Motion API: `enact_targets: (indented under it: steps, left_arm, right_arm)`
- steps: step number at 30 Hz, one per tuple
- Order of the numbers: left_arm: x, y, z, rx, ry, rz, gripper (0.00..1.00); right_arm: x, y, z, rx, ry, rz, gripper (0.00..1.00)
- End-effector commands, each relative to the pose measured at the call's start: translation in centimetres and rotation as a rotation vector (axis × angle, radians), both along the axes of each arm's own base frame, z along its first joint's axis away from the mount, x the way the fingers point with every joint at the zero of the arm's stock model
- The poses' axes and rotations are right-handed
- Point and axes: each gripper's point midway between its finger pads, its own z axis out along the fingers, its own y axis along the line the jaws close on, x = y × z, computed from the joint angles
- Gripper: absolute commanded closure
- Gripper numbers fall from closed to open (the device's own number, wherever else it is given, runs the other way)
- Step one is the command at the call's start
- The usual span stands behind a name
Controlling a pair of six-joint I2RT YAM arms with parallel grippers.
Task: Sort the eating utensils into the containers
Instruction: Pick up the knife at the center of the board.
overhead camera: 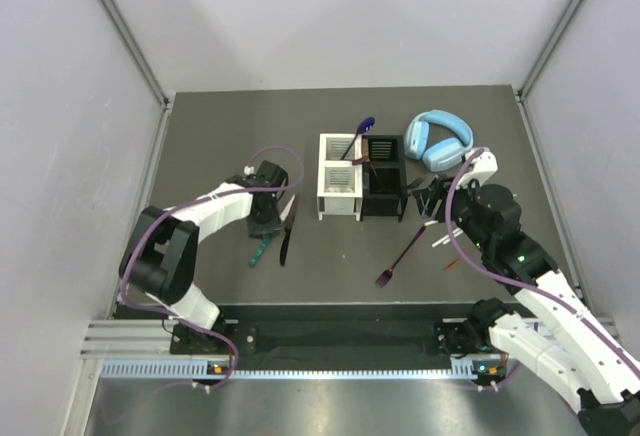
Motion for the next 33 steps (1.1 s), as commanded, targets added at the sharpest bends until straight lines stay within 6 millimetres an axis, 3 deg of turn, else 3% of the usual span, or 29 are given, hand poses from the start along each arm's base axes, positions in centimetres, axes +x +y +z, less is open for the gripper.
enact_targets:
  steps: [1, 13, 15, 16, 19, 25, 28, 33]
  left_arm:
    - [0.7, 0.1, -1.2, 0.032, -0.002, -0.006, 0.61]
    - [1.8, -0.4, -3.5, 0.040, 0.011, -0.018, 0.63]
    - [1.7, -0.4, -3.8, 0.039, 0.021, -0.018, 0.77]
    - [1.5, -0.5, -3.9, 0.032, 0.028, -0.017, 0.89]
    - [0.7, -0.8, -4.0, 0.013, 0.063, -0.016, 1.00]
    - [-0.4, -1.3, -3.5, -0.037, 0.079, -0.015, 1.00]
    - [0.2, -0.6, -2.7, -0.020, 0.024, 0.016, 1.00]
    - [2.1, 0.0, 0.9, -0.041, -0.145, 0.084, 1.00]
  right_arm:
    - [0.2, 0.1, 0.4, 0.020, -0.023, 0.001, 0.39]
    - [0.1, 0.2, -0.1, 0.020, -0.013, 0.005, 0.39]
    - [0.1, 0.2, -0.1, 0.019, -0.011, 0.006, 0.39]
    - [0.1, 0.3, 0.0, 0.022, -0.013, 0.009, 0.39]
    - [0.0, 0.2, 0.2, 0.023, -0.016, 0.006, 0.39]
    - [0.0, 0.3, 0.0, 0.032, -0.009, 0.010, 0.39]
    - [0.1, 0.5, 0.2, 0.037, -0.012, 0.018, 0.38]
    - [0.2, 0.5, 0.5, 0.029, -0.015, 0.017, 0.38]
